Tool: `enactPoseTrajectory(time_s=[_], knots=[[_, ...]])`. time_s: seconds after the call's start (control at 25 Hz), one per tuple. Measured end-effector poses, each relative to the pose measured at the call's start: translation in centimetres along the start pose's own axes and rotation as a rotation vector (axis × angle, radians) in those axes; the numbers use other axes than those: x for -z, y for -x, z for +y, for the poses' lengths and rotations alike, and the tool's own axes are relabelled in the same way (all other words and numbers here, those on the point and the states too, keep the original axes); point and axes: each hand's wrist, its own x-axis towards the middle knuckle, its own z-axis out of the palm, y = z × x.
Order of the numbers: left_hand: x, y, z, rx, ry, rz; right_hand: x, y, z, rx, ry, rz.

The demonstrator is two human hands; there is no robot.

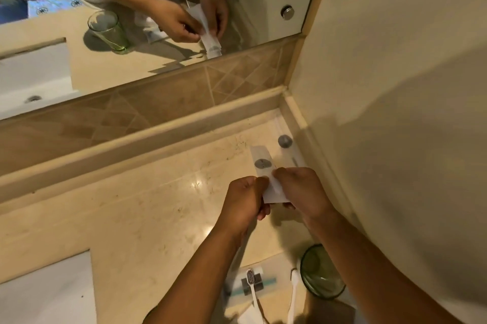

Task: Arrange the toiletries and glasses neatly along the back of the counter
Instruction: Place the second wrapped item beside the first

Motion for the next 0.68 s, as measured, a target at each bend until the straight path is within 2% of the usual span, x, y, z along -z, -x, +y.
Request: enactPoseTrajectory(time_s=[0.28,0.4,0.56,0.68], knots=[[0.6,-3.5,-1.7,0.010,-0.185,-0.001,-0.2,-3.3,1.6,0.025,0.110,0.027],[0.9,-4.9,-2.4,-0.008,-0.280,-0.036,-0.3,-4.1,2.3,0.053,0.151,0.099],[0.6,-6.9,-3.6,-0.070,-0.585,0.002,-0.4,-5.2,2.7,0.178,0.459,0.163],[0.2,-7.2,-3.5,-0.202,-0.779,0.010,-0.4,-5.8,2.6,0.270,0.679,0.194]])
